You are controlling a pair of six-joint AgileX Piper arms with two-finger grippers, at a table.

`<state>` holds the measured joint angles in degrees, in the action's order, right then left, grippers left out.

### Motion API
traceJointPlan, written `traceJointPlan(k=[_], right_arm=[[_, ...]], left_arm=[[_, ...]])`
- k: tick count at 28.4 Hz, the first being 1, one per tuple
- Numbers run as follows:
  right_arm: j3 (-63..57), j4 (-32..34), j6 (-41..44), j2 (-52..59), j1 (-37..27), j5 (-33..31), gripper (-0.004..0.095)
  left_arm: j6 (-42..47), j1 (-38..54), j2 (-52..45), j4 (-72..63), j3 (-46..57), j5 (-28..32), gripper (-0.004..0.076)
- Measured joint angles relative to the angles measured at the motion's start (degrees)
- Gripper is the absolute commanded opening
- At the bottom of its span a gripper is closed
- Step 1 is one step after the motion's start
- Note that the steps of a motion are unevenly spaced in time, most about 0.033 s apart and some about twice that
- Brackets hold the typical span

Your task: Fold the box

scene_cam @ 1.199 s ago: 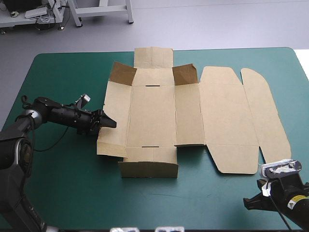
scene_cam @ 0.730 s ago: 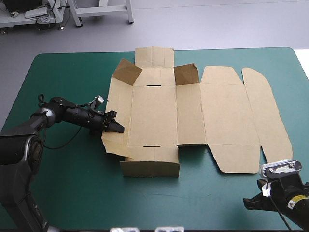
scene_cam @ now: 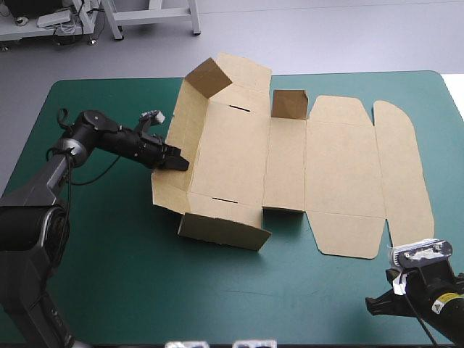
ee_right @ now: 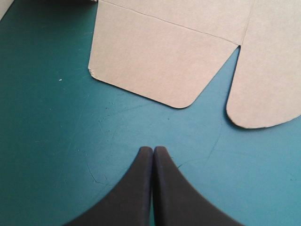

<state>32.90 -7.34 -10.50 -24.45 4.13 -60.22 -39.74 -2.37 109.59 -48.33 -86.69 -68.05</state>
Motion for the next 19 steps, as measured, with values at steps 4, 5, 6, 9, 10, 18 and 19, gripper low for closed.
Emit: traceJointPlan(k=[4, 5, 6, 9, 10, 18, 19], right_arm=[[0.0, 0.0, 0.0, 0.0, 0.0, 0.4, -0.0018], [0.0, 0.0, 0.0, 0.0, 0.0, 0.6, -0.0018], [0.0, 0.0, 0.0, 0.0, 0.0, 1.0, -0.0018], [0.0, 0.0, 0.0, 0.0, 0.0, 2.8, -0.0018], [0.0, 0.0, 0.0, 0.0, 0.0, 3.5, -0.0018], [0.7, 0.1, 2.1, 0.0, 0.0, 8.4, -0.0018], [1.4, 0.2, 2.8, 0.0, 0.0, 9.0, -0.0018]], left_arm=[[3.2, -7.6, -2.4, 14.3, -13.2, -1.7, -0.0008], [3.3, -9.5, -2.5, 17.2, -15.9, -1.8, -0.0008], [3.4, -11.1, -2.5, 19.8, -17.9, -2.0, -0.0008], [3.6, -16.5, -2.5, 28.8, -24.0, -2.5, -0.0009], [3.6, -18.8, -2.6, 32.5, -25.3, -2.7, -0.0008], [1.8, -29.7, -2.9, 48.3, -27.7, -3.7, -0.0009], [1.6, -30.6, -2.9, 49.7, -27.7, -3.7, -0.0008]])
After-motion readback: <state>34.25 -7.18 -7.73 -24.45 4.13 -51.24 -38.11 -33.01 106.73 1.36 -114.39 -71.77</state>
